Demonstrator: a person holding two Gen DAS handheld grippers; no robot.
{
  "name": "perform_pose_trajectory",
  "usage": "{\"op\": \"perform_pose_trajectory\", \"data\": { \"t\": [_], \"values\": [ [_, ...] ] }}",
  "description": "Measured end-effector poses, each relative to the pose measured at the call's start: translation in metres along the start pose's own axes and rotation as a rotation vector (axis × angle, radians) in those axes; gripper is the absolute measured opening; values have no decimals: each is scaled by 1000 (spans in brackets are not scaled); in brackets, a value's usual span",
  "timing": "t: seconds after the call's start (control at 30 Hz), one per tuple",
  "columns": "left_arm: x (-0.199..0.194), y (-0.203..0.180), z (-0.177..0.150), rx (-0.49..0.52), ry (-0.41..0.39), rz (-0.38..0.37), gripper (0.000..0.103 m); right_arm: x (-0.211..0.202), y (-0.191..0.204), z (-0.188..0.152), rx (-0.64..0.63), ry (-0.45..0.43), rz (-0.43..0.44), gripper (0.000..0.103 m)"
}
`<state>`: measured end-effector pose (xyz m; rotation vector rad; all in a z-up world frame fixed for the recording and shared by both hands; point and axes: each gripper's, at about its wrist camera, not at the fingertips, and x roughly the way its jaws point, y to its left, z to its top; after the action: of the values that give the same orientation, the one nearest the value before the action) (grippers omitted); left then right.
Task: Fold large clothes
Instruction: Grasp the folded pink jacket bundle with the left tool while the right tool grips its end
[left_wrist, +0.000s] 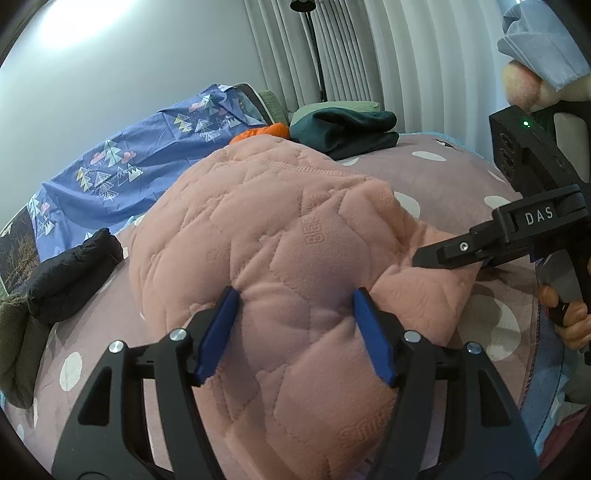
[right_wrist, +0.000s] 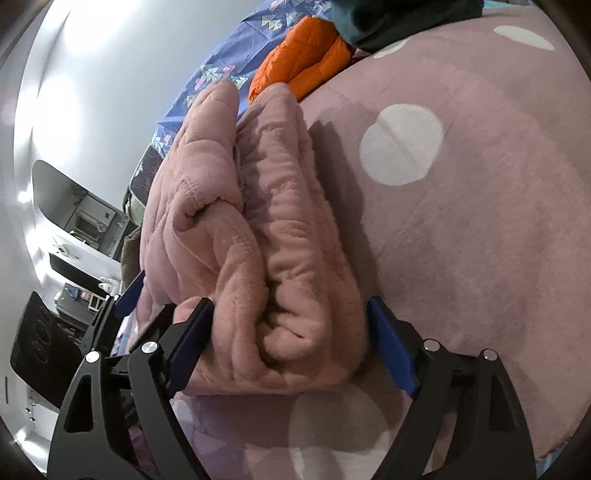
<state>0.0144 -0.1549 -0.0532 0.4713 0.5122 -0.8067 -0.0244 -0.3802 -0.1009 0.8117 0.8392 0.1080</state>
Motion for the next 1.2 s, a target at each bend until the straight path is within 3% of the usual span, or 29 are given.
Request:
{"op": "perform_pose_trajectory", "data": {
  "t": [0.17,0.3,0.5,0.7,0.77,0.87,0.9,0.93,1.0,1.07,1.2],
  "values": [
    [0,0,0,3,0,0,66,15,6,7,2,5,-22,87],
    [0,1,1,-3,-7,-14,67,12,6,6,-4,1,-28,81],
    [0,3,1,-16,-12,-26,67,5,5,1,-4,1,-37,81],
    [-3,15,0,-72,-24,-75,68,17,5,8,-6,1,-30,86],
    [-4,20,0,-95,-29,-98,68,16,7,7,-16,-12,-40,83],
    [-9,26,0,-129,-44,-132,70,12,8,1,-36,-41,-59,70],
    [-14,31,1,-158,-54,-147,71,10,9,0,-42,-49,-61,68],
    [-18,36,3,-189,-62,-158,77,11,9,0,-44,-53,-63,67],
    [-27,54,5,-305,-87,-160,99,12,10,-2,-53,-57,-72,67],
    [-33,78,3,-428,-125,-169,99,13,12,-3,-63,-61,-82,67],
    [-16,124,0,-593,-87,-171,99,15,10,-5,-76,-64,-81,68]
  ]
}}
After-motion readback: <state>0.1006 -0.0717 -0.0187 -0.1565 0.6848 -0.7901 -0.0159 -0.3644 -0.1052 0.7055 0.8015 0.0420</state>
